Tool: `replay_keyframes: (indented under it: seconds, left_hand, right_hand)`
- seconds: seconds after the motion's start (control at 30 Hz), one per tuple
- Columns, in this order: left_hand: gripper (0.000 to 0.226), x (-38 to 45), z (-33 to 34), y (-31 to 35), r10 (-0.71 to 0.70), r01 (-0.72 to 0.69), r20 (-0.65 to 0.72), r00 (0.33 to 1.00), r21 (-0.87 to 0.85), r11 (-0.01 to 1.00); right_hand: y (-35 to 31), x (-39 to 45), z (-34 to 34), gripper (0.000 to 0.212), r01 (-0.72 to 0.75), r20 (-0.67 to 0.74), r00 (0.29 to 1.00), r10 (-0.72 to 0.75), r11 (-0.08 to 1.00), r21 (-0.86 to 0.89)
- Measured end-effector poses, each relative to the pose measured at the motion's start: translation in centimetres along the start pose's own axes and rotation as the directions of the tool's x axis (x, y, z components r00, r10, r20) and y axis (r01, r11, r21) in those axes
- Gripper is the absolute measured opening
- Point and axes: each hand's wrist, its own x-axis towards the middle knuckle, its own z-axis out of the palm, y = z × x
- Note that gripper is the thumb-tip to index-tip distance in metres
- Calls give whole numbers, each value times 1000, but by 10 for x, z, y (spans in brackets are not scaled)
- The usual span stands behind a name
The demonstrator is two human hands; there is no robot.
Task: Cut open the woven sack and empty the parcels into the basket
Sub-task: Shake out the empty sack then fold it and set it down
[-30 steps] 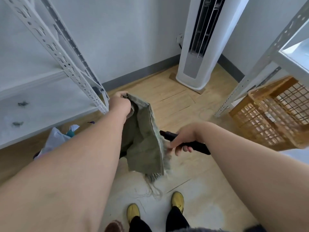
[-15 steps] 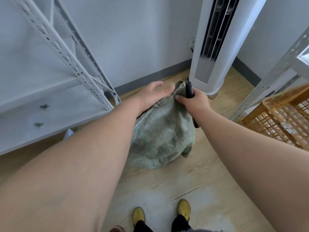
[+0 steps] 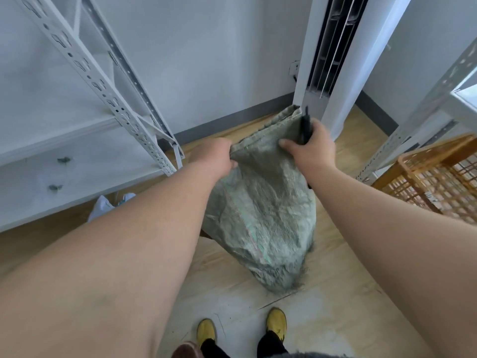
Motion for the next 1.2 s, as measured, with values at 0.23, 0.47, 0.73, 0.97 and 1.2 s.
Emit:
replay_keyframes:
  seconds: [0.23, 0.47, 0.73, 0.97, 1.2]
  left_hand:
    - [27, -4, 4, 15, -107, 106, -60, 992, -19, 994]
    - [67, -14, 10, -24, 74, -92, -459, 885, -17, 996]
    - [140, -44, 68, -104, -598, 354, -6, 801, -802, 482]
    - [136, -31, 67, -126, -528, 381, 240, 815, -907, 177]
    - [118, -6, 17, -141, -425, 147, -13, 905, -929, 340]
  right_hand:
    - [-31, -24, 26, 62, 473, 232, 872, -430, 863, -177]
    - [-22, -17, 26, 18, 311, 234, 938, -257, 921, -234]
    - [-50, -7, 15, 51, 159, 255, 952, -170, 985, 63]
    - [-73, -11, 11, 23, 160, 296, 936, -190, 979, 124]
    - [-72, -9, -1, 21, 167, 226, 957, -183, 982, 89]
